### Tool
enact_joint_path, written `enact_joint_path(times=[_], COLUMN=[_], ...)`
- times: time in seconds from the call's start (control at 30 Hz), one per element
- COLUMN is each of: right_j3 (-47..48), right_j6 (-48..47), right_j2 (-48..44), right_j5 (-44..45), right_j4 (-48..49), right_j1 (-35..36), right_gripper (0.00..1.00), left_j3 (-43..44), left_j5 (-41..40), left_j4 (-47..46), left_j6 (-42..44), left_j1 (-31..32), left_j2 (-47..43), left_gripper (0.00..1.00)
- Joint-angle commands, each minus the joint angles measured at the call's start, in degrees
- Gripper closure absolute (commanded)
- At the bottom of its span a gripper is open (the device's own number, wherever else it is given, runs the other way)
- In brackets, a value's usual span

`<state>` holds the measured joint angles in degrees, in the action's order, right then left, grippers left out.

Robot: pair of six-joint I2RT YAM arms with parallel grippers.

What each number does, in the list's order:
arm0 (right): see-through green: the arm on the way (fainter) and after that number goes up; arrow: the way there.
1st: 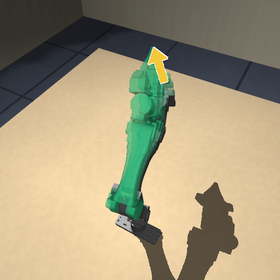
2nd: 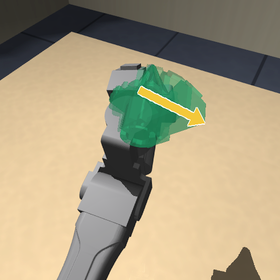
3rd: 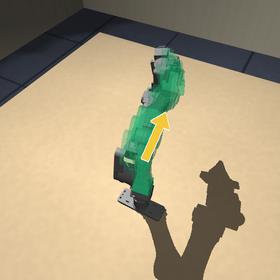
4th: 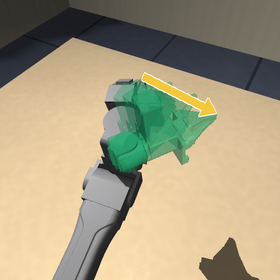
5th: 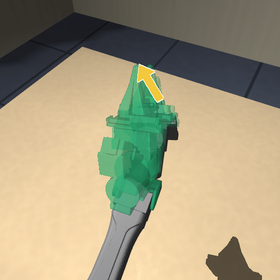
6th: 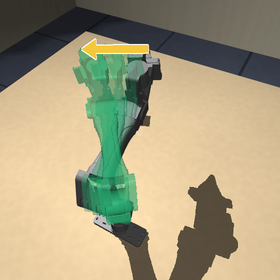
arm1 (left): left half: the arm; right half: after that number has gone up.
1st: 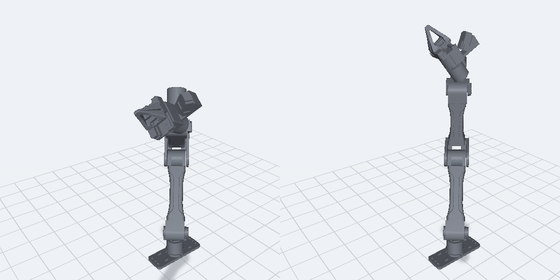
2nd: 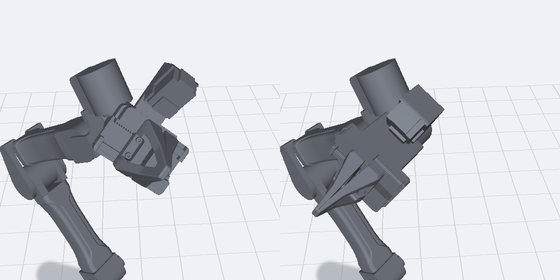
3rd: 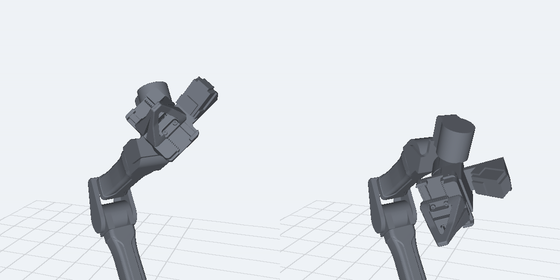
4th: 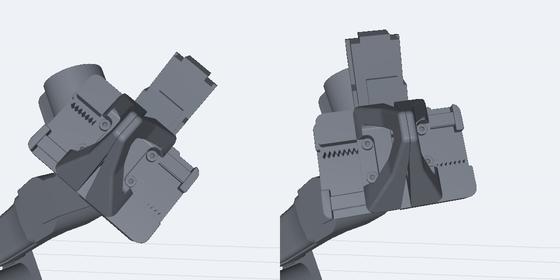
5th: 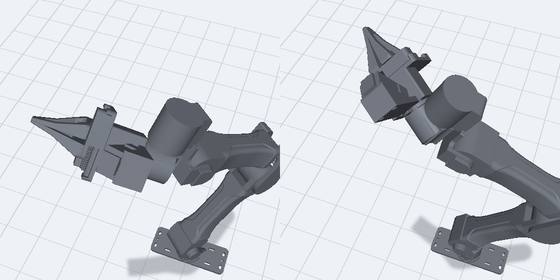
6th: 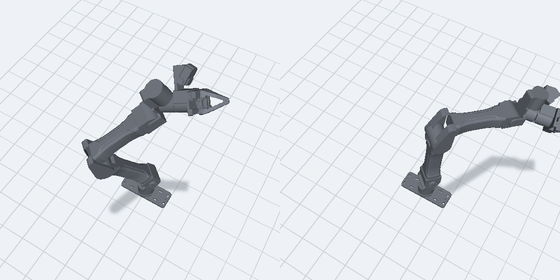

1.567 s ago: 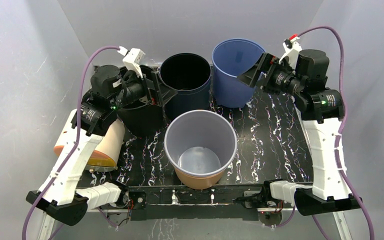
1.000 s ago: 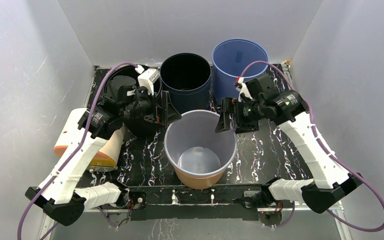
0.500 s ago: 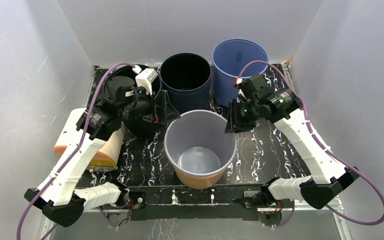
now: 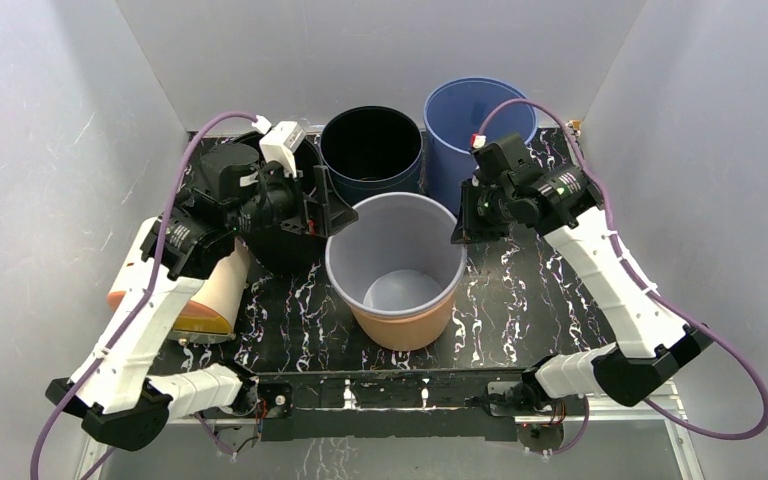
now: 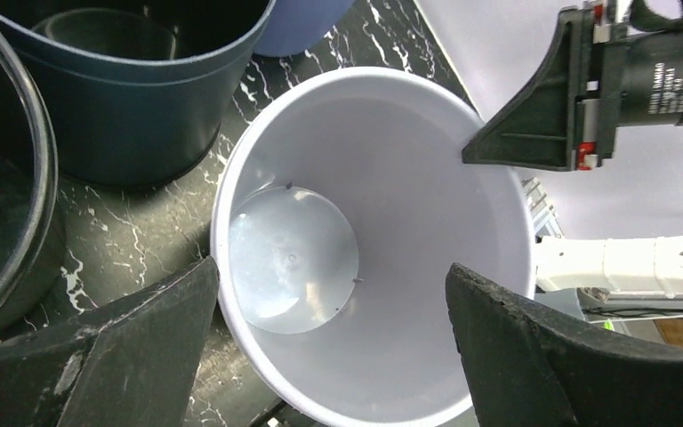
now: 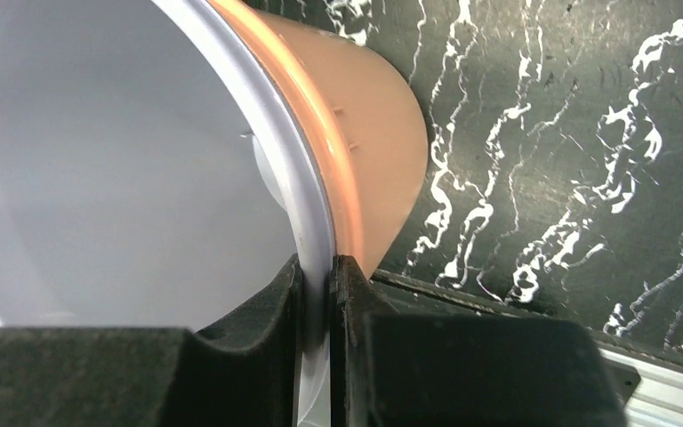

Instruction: Turn the large container upside down

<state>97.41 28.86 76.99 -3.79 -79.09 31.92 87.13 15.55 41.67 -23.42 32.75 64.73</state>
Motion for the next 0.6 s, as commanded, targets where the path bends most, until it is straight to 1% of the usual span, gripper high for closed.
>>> enact_joint_path(times=[0.0, 0.1, 0.17, 0.23, 0.3, 0.33, 0.37, 0.47, 0.57], right_j3=[-1.5, -7.1, -9.6, -10.8, -10.1, -9.2, -8.2, -4.6, 1.3], right_j6=[5.6, 10.4, 13.7, 15.3, 14.9, 14.2, 13.4, 10.8, 6.9], right_j2=[-2.3, -3.4, -3.7, -3.9, -4.4, -4.4, -4.4, -3.7, -2.0], right_j5=[1.7, -0.1, -0.1, 1.5, 3.9, 5.0, 6.4, 8.6, 10.9], right_j4=[15.6, 25.2, 29.3, 30.8, 29.4, 28.2, 26.8, 22.9, 18.0], right_j1=[0.0, 0.0, 0.0, 0.0, 0.0, 0.0, 0.0, 0.0, 0.0], right_gripper=[1.00, 1.00, 1.00, 1.00, 1.00, 0.89, 0.75, 0.47, 0.37], left_j3=[3.7, 4.4, 5.1, 6.4, 8.5, 9.2, 9.7, 9.1, 7.9], left_j5=[-1.4, -1.2, -0.7, -0.3, -1.1, -1.9, -2.6, -3.2, -2.0], left_j4=[0.3, -0.2, -0.4, 0.0, 2.3, 3.3, 4.3, 4.1, 2.7], left_j6=[0.6, 0.7, 0.7, 1.3, 2.3, 2.7, 3.1, 3.2, 2.5], left_j1=[0.1, 0.1, 0.2, 0.1, 0.1, 0.1, 0.1, 0.1, 0.1], left_j2=[-0.7, -0.2, 0.2, 0.6, 1.4, 1.6, 1.7, 1.5, 1.3], left_gripper=[0.02, 0.02, 0.02, 0.02, 0.02, 0.02, 0.02, 0.02, 0.02])
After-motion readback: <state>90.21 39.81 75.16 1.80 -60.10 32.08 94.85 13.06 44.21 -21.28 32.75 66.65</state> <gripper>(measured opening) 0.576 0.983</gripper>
